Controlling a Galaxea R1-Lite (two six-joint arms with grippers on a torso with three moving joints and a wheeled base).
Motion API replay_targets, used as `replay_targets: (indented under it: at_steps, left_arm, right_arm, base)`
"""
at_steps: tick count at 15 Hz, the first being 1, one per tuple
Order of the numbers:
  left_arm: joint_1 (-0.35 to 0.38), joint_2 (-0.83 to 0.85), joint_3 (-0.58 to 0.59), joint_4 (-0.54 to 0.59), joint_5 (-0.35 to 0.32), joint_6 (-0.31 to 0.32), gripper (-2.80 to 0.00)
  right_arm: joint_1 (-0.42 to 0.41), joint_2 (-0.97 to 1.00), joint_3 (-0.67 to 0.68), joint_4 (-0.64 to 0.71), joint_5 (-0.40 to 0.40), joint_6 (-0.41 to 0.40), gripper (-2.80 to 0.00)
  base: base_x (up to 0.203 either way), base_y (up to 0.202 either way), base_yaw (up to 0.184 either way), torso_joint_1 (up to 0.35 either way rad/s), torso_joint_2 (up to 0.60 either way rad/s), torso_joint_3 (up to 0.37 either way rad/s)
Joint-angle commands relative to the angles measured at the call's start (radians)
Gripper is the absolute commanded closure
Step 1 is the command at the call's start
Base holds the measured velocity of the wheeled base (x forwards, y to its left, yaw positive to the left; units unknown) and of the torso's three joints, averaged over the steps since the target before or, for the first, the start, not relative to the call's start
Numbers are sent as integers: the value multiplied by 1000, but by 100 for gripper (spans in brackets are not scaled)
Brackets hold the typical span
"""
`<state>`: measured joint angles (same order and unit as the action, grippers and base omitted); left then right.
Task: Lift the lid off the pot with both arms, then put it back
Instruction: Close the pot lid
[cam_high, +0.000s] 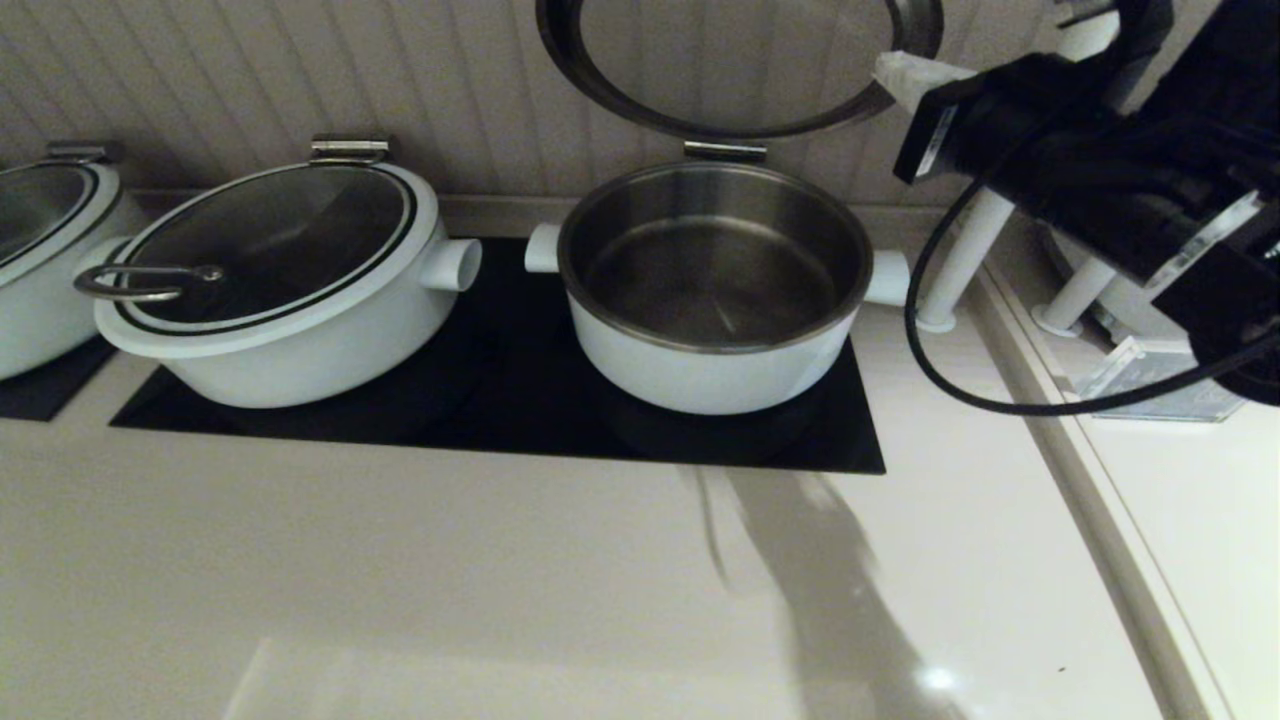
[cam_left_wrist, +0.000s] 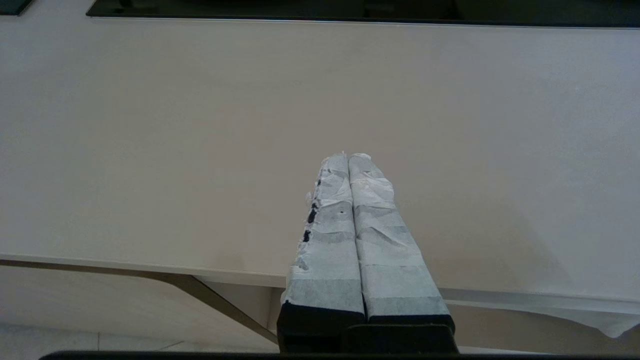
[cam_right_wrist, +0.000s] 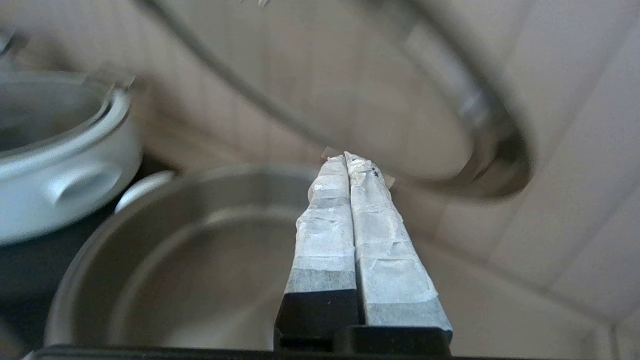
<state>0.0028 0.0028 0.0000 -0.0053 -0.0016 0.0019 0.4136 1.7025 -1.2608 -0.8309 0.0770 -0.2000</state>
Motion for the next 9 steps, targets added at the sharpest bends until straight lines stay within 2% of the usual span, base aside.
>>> replay_targets:
  at_steps: [1,7,9]
  left_arm:
    - [0,-1,0,-1,0,1,0]
    - [0,-1,0,-1,0,0,0]
    - [0,-1,0,-1,0,1,0]
  right_arm:
    - [1,-43,78,-6,6,-1,0]
    - [0,-193,249,2,9,-2,0]
    - [-1,-274,335,46,9,-2,0]
  base:
    - [0,0,0,0,0,0]
    - [0,0,0,0,0,0]
    - [0,0,0,0,0,0]
